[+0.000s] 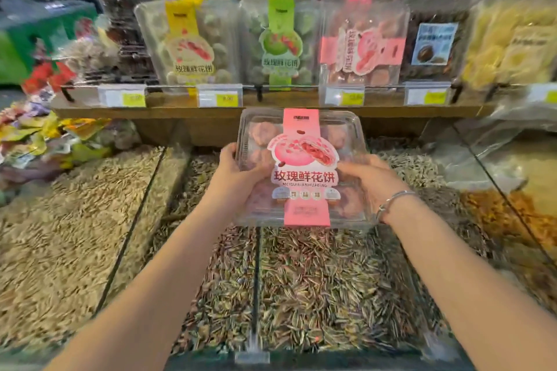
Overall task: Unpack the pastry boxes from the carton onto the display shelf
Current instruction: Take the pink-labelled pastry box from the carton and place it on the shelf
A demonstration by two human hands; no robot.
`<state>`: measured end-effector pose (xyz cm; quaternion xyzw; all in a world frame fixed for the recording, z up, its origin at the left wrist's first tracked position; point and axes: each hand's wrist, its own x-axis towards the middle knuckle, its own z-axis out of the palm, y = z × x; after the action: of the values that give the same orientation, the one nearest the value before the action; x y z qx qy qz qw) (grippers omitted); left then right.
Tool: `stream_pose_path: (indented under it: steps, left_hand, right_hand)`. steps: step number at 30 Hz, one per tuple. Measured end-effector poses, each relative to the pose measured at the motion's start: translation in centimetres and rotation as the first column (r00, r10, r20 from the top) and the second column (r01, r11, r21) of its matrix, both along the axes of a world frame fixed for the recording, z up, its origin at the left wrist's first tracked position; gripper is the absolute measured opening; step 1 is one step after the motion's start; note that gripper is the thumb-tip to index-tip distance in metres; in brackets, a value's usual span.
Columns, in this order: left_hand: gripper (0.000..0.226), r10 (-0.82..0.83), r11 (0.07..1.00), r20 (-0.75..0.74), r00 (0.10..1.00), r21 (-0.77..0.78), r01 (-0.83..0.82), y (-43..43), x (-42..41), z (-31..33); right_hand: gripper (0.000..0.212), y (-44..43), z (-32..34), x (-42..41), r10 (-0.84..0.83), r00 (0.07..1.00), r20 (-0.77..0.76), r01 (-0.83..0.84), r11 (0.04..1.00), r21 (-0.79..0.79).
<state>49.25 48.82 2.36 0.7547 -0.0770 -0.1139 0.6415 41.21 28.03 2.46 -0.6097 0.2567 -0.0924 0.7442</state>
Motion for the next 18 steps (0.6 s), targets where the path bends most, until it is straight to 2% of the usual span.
stream_pose_path:
  steps: [3, 6, 10, 15, 18]
  left_hand:
    - [0.077, -0.012, 1.0, 0.041, 0.999, 0.014, 0.012, -2.5, 3.2, 1.5]
    - [0.078, -0.024, 0.997, 0.092, 0.995, -0.074, 0.031, -5.3, 6.3, 3.2]
    - [0.075, -0.034, 0.989, 0.249, 0.968, -0.129, 0.068, -9.6, 9.6, 6.1]
    - [0.086, -0.052, 0.988, 0.343, 0.938, -0.119, 0.098, -14.1, 11.8, 8.6]
    - [0.079, 0.022, 0.99, 0.447, 0.895, -0.138, 0.044, -18.2, 12.8, 9.9]
  right_hand:
    - [0.027, -2.2, 1.9, 2.9, -0.041, 0.999, 0.033, 0.045, 0.989, -0.139]
    - [0.028, -4.0, 4.5, 4.9, -0.054, 0.985, 0.161, 0.095, 0.96, -0.261]
    - [0.052, -6.4, 7.4, 8.4, -0.168, 0.938, 0.303, 0.245, 0.94, -0.237]
    - [0.081, -10.6, 8.4, 12.0, -0.255, 0.894, 0.368, 0.368, 0.887, -0.279]
    - [0.072, -13.9, 9.4, 13.5, -0.237, 0.877, 0.418, 0.367, 0.892, -0.264]
